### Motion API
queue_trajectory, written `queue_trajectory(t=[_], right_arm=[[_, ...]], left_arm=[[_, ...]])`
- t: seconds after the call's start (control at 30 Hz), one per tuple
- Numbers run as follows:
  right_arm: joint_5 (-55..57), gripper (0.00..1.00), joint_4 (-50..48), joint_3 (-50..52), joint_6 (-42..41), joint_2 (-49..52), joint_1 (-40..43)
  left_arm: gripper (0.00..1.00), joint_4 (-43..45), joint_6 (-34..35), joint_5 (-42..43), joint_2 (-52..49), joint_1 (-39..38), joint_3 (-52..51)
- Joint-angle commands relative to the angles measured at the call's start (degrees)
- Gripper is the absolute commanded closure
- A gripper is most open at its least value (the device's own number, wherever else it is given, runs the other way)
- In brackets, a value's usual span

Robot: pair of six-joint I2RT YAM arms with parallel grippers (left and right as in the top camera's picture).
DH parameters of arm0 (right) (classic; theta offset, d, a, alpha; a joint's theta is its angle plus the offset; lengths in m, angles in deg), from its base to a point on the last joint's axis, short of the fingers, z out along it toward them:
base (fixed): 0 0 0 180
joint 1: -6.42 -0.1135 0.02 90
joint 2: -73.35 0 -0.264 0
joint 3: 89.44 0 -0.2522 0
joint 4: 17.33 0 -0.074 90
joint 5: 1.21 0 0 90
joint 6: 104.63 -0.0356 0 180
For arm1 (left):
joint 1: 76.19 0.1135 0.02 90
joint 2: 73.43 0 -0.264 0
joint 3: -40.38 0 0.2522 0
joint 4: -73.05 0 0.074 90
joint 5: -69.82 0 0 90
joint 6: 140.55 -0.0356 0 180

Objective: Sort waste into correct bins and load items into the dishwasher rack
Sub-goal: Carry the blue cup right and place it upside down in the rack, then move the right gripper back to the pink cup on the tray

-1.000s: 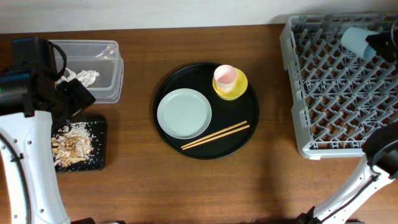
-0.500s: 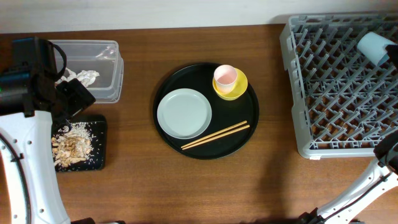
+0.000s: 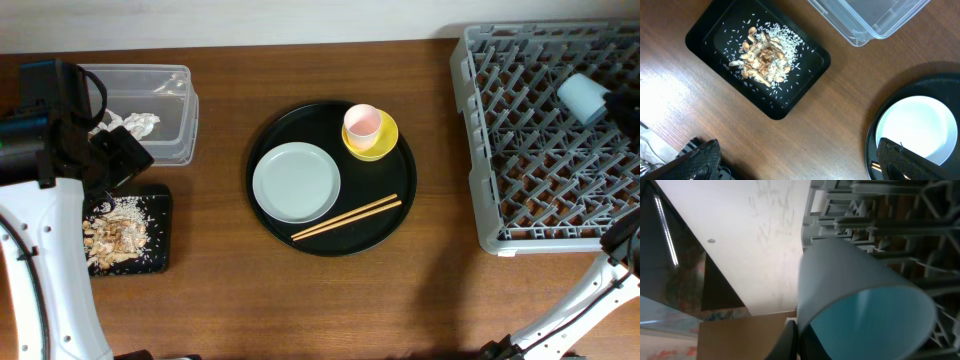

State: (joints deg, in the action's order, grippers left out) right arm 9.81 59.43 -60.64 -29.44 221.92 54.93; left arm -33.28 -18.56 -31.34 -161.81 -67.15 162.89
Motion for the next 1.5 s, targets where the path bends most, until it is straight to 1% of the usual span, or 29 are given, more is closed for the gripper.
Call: queue_trajectory(t=[0.0, 0.03, 0.1, 0.27, 0.33, 0.4, 0.5, 0.73, 1.03, 1.13, 1.23, 1.37, 1.4, 1.47], right_arm=[[-5.66, 0.96, -2.1, 0.2, 0.79, 0.04, 1.01], [-9.49, 0.96, -3.91, 0.2, 0.11, 0.04, 0.7], [-9.94, 0.96, -6.49, 0.11, -4.5, 0.02, -0.17], [-9.94, 0.96, -10.25, 0.09, -5.46, 0.02, -3.13], [-9.94, 0.96, -13.66, 0.11, -7.34, 0.02, -4.9], [-8.11, 0.96, -16.39, 0.11, -9.94, 0.02, -6.23], [-3.74, 0.96, -16.96, 0.94, -12.44, 0.04, -6.45], [-2.84, 0.96, -16.96, 3.69, -11.17, 0.04, -5.88], [-2.89, 0.94, -16.46, 3.76, -11.19, 0.04, -4.55], [-2.91, 0.94, -14.95, 3.76, -10.95, 0.04, -3.39], [-2.58, 0.93, -11.34, 3.72, -8.26, -0.2, -1.86], [3.93, 0.87, -2.47, 3.69, -2.38, -1.84, 0.39], [6.99, 0.84, 0.52, 3.61, -0.11, -2.82, 0.81], [12.15, 0.82, 3.41, 3.61, 1.29, -4.66, 1.36]], left_arm=[[0.01, -0.11, -0.11, -0.24, 0.59, 0.2, 0.35], [0.01, -0.11, -0.11, -0.24, 0.59, 0.2, 0.33], [0.01, -0.09, -0.11, -0.24, 0.59, 0.2, 0.33], [0.01, -0.09, -0.11, -0.26, 0.59, 0.2, 0.33], [0.01, -0.09, -0.11, -0.24, 0.59, 0.2, 0.33], [0.01, -0.09, -0.11, -0.26, 0.59, 0.17, 0.33], [0.01, -0.09, -0.11, -0.24, 0.59, 0.2, 0.33], [0.01, -0.09, -0.11, -0.24, 0.59, 0.2, 0.33], [0.01, -0.09, -0.11, -0.24, 0.59, 0.2, 0.33], [0.01, -0.09, -0.11, -0.26, 0.59, 0.2, 0.33], [0.01, -0.09, -0.11, -0.26, 0.59, 0.2, 0.33], [0.01, -0.09, -0.11, -0.24, 0.59, 0.2, 0.33], [0.01, -0.11, -0.11, -0.26, 0.59, 0.2, 0.33], [0.01, -0.09, -0.09, -0.26, 0.59, 0.2, 0.33]])
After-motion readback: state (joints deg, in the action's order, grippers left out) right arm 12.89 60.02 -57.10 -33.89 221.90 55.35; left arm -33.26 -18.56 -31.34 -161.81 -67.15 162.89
